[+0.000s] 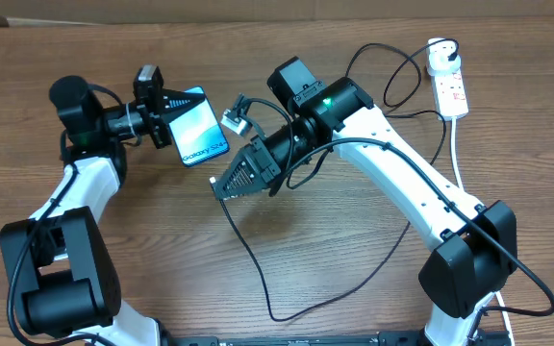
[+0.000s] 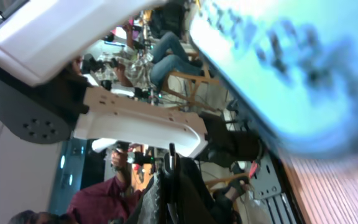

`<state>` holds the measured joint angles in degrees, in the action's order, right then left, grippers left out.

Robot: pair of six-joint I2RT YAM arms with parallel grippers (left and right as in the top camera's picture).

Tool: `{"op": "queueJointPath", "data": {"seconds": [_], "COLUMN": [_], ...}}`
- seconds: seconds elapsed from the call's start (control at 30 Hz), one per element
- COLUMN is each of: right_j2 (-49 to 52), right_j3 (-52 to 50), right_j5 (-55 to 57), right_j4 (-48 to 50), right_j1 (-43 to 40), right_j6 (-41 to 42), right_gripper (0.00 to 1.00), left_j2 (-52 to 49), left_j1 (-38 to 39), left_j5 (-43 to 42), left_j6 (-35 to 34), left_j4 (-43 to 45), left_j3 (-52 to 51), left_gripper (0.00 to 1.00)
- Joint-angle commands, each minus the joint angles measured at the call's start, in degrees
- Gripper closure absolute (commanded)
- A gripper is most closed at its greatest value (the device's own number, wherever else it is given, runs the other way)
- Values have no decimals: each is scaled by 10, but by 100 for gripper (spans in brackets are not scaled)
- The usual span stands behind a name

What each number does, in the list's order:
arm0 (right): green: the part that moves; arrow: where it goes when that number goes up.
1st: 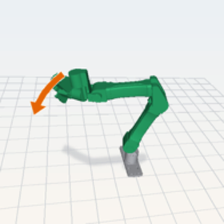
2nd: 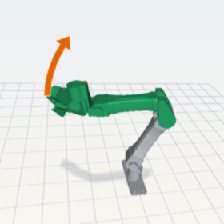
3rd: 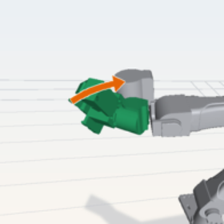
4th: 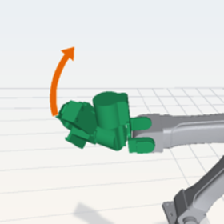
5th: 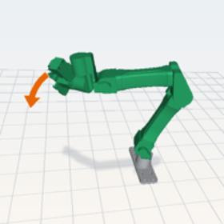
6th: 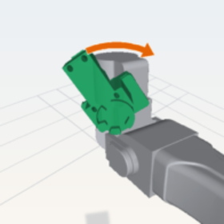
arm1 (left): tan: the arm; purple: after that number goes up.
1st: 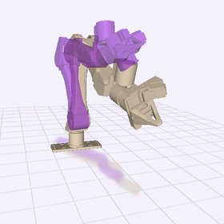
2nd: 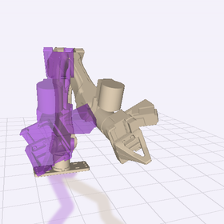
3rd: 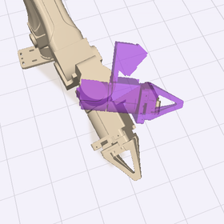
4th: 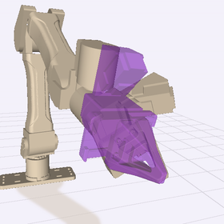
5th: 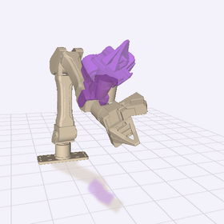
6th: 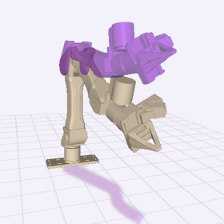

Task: Plug charger to phone and switch on socket

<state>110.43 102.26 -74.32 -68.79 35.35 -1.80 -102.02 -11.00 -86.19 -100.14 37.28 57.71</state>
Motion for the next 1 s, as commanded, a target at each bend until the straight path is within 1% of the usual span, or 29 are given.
{"op": "queueJointPath", "data": {"seconds": [0.0,0.47,0.67,0.97], "right_j2": [1,1,2,9], "right_j3": [-1,-1,-1,-3], "right_j5": [-25,12,18,23], "right_j4": [18,3,4,2], "right_j1": [0,0,-3,-19], "right_j6": [49,51,50,50], "right_gripper": [96,96,96,96], "left_j2": [1,1,1,1], "left_j1": [17,12,12,8], "left_j5": [6,0,-12,-20], "left_j6": [21,25,50,57], "left_j4": [0,4,5,7], "left_j3": [15,15,15,15], "left_gripper": [96,96,96,96]}}
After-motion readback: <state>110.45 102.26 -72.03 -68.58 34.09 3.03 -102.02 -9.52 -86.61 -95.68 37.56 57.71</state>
